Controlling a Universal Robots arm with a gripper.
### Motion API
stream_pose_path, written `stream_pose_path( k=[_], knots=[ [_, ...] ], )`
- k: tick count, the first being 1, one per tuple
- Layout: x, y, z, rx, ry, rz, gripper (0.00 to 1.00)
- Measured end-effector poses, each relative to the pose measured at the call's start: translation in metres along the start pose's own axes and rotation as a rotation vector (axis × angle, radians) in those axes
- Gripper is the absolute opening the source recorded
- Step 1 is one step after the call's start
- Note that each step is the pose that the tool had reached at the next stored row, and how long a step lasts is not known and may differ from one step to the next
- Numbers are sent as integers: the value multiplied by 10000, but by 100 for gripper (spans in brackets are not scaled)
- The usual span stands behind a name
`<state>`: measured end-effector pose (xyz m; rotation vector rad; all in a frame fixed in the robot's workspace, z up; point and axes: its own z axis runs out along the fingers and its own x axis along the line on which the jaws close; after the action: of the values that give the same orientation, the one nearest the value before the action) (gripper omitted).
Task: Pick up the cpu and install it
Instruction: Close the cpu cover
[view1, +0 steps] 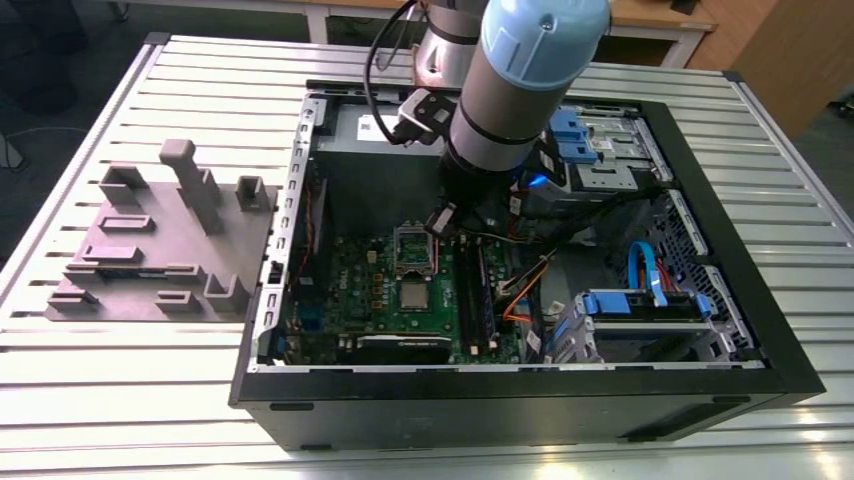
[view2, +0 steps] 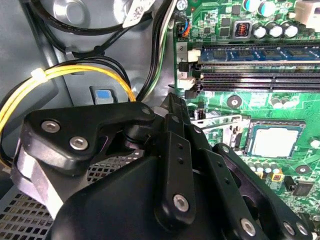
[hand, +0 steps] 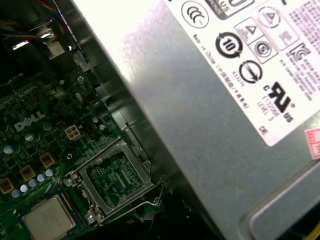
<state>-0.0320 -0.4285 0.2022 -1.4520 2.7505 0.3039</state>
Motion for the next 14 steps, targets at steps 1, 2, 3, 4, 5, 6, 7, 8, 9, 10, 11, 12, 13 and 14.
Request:
stream_pose_path(
  k=[1,2,3,4,5,6,7,8,9,10,11,12,13,14],
  knots=[
    [1,2,4,-1,1,-8,10],
    [3,5,6,-1,4,-14,10],
    [8,11,11,0,13,-27,10],
    [7,12,5,9,35,-22,10],
    [6,13,3,26,61,-20,10],
    [7,14,1,49,100,-14,10],
    [7,14,-2,71,140,-11,10],
    [7,14,-3,96,183,-7,10],
    [6,14,-6,124,233,-1,10],
    [6,15,-8,148,276,4,10],
    [6,16,-11,162,306,7,10],
    [6,16,-14,170,327,9,10],
    [6,17,-19,174,338,10,10],
    [5,19,-24,177,347,12,10]
  ],
)
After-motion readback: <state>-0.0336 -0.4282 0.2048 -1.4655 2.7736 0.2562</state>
